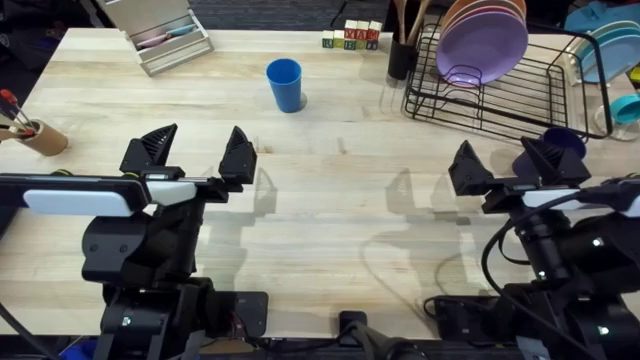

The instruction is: Pick up the cup on the table and put them onto the rack.

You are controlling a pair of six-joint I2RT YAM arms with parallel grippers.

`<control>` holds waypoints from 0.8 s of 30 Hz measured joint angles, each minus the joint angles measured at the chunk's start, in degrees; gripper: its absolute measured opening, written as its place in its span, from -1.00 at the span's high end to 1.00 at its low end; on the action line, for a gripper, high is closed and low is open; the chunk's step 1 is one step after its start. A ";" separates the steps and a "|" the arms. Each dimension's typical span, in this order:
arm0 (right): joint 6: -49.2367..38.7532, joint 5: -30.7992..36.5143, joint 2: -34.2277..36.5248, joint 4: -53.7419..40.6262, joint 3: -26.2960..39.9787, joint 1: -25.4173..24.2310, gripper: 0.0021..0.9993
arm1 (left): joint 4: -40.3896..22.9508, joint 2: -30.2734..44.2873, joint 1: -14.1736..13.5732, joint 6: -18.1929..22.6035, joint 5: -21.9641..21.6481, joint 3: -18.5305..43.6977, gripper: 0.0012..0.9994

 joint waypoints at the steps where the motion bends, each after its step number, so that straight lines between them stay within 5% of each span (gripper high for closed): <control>1: 0.02 -0.02 0.00 0.00 0.00 0.00 -0.99 | 0.00 0.00 0.00 0.00 0.00 0.00 -0.99; 16: -0.20 1.29 0.00 0.13 0.00 0.00 -0.99 | -0.32 0.00 0.00 0.00 -0.12 0.08 -0.99; 24: 2.02 1.55 1.22 -14.20 8.94 0.00 -0.99 | -14.84 1.10 0.00 0.00 0.02 10.93 -0.99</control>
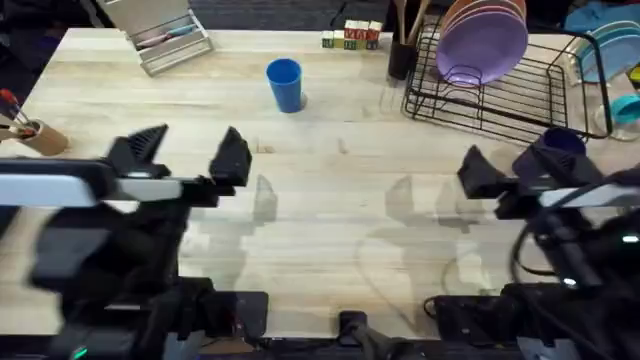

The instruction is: Pick up the cup on the table and put them onto the rack.

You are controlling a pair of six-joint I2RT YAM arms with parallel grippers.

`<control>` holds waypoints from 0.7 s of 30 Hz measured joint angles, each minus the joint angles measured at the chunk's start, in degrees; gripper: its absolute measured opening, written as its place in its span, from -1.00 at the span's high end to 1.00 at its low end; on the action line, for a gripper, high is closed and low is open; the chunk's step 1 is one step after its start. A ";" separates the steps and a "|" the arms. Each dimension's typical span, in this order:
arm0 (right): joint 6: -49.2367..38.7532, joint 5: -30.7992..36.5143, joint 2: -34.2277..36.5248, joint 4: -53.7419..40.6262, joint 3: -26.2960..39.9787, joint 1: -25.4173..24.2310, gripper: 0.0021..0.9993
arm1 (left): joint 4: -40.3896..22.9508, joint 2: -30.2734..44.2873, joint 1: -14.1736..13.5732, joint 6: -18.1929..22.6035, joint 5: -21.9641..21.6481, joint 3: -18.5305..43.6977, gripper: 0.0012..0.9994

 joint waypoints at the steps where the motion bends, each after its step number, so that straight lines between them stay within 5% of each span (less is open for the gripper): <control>1: 0.20 0.00 0.96 -2.24 2.72 0.00 -0.99 | -1.23 0.85 0.00 0.00 0.01 2.49 -0.99; 9: 0.64 0.24 15.05 -15.06 25.78 0.00 -0.99 | -6.72 15.84 0.00 0.00 0.02 21.69 -0.99; 10: 0.64 0.33 17.84 -16.49 28.97 0.00 -0.99 | -7.53 18.74 0.00 0.02 0.02 24.21 -0.99; 11: 0.66 1.30 28.72 -21.08 40.42 0.00 -0.99 | -11.34 30.10 0.00 0.00 0.04 34.23 -0.99; 21: -1.43 1.70 55.86 -38.09 66.84 0.00 -0.99 | -27.54 55.81 0.00 0.00 0.04 59.49 -0.99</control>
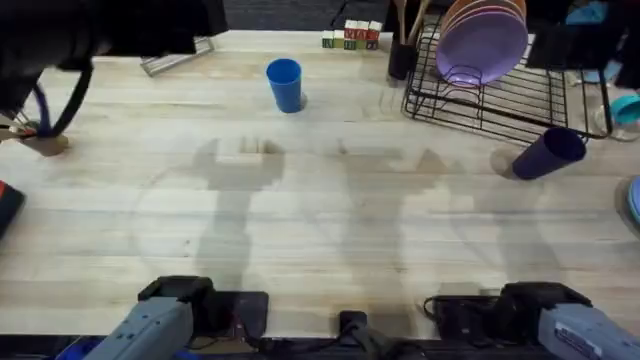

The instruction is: Pick up the cup on the table and put them onto the rack.

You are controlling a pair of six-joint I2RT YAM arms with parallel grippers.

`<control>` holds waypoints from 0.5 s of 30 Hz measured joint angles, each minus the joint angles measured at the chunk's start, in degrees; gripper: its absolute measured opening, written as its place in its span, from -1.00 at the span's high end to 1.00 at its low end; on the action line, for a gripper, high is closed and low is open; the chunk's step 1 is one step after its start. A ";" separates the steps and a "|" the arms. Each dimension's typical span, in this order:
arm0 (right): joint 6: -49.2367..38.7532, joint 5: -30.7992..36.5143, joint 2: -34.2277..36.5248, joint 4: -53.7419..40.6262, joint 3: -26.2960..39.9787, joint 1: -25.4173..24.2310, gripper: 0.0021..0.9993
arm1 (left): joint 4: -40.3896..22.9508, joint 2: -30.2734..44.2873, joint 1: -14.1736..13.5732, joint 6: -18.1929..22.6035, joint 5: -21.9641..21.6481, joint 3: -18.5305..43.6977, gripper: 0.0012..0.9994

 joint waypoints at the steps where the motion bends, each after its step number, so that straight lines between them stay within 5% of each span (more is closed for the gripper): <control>1: -0.58 0.00 1.56 -0.41 1.15 0.00 -0.99 | -0.31 1.35 0.00 0.00 0.02 0.64 -0.99; 10: -0.95 -1.58 4.60 -6.43 3.28 -0.86 -0.99 | -0.90 6.40 0.00 0.00 0.02 1.12 -0.99; 15: -0.94 -1.27 5.87 -11.09 3.61 -6.90 -0.99 | -0.87 6.41 0.00 0.00 0.02 1.12 -0.99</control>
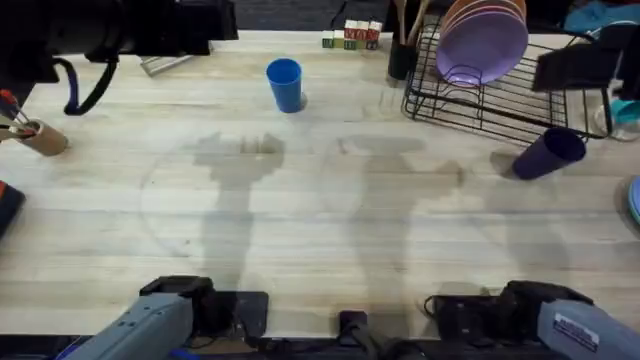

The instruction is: Pick up the cup on the table and put them onto the rack.

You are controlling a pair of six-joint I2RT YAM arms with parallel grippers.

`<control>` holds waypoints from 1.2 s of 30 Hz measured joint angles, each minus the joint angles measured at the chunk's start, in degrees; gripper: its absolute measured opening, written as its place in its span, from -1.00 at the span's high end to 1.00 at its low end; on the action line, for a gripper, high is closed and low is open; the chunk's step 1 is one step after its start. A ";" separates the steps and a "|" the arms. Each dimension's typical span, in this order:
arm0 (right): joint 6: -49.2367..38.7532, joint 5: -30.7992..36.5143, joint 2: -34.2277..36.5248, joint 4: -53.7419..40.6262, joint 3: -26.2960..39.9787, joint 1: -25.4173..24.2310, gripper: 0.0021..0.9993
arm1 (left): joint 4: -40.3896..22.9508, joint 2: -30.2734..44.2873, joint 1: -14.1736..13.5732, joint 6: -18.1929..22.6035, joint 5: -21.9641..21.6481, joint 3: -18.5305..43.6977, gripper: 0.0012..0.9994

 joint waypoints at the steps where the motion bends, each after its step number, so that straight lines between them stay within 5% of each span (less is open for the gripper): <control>1: 0.00 -0.01 0.78 -0.60 0.04 -1.39 -0.99 | 0.00 -0.01 0.00 0.00 0.00 0.00 -0.99; 9: 0.00 -0.55 11.42 -1.65 0.11 -10.06 -0.99 | 0.00 0.00 0.00 0.00 0.00 0.00 -0.99; 36: -1.19 -0.74 28.58 -1.76 0.11 -10.15 -0.99 | 0.00 -0.02 0.00 0.00 0.00 0.00 -0.99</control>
